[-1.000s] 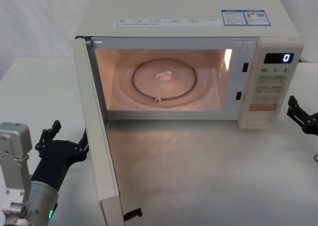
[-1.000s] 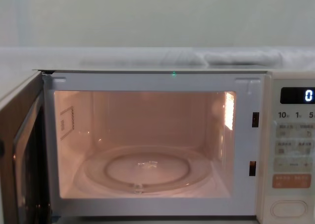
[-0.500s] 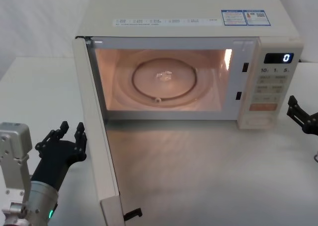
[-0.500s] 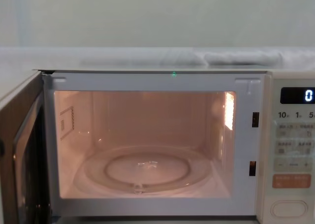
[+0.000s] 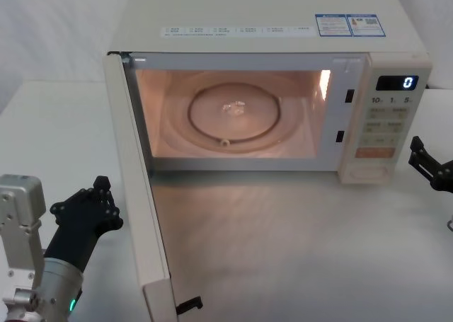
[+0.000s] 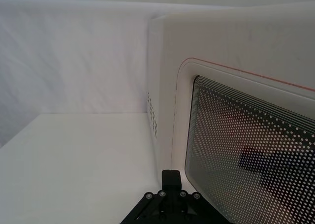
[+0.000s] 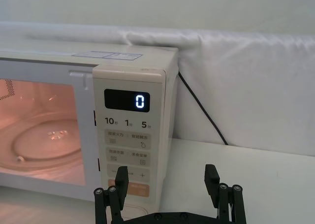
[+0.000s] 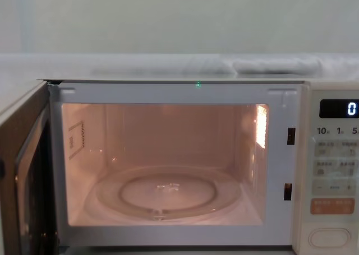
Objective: Press the button to open the microwave door with one hand; close the microwave door with the other hand.
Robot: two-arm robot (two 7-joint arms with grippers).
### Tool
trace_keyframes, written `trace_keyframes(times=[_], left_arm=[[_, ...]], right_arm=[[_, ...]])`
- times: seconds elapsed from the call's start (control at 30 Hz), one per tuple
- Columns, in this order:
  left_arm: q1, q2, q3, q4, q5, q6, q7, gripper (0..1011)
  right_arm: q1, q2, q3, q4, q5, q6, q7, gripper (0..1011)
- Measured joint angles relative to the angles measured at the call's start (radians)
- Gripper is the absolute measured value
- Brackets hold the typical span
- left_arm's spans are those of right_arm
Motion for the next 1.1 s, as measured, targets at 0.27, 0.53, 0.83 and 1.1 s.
trace_keyframes(times=[0.27, 0.53, 0.83, 1.1], left_arm=[[0.0, -0.008, -0.01, -0.001, 0.001, -0.002, -0.004, 0], [-0.008, -0.038, -0.048, -0.045, 0.018, 0.01, 0.006, 0], [0.004, -0.016, -0.101, -0.132, 0.021, 0.055, -0.036, 0], [0.045, 0.016, -0.15, -0.199, 0.01, 0.099, -0.094, 0]], right_arm=[[0.0, 0.0, 0.0, 0.0, 0.0, 0.0, 0.0, 1002], [0.0, 0.0, 0.0, 0.0, 0.0, 0.0, 0.0, 1002], [0.0, 0.0, 0.0, 0.0, 0.0, 0.0, 0.0, 1002], [0.0, 0.0, 0.0, 0.0, 0.0, 0.0, 0.0, 1002]])
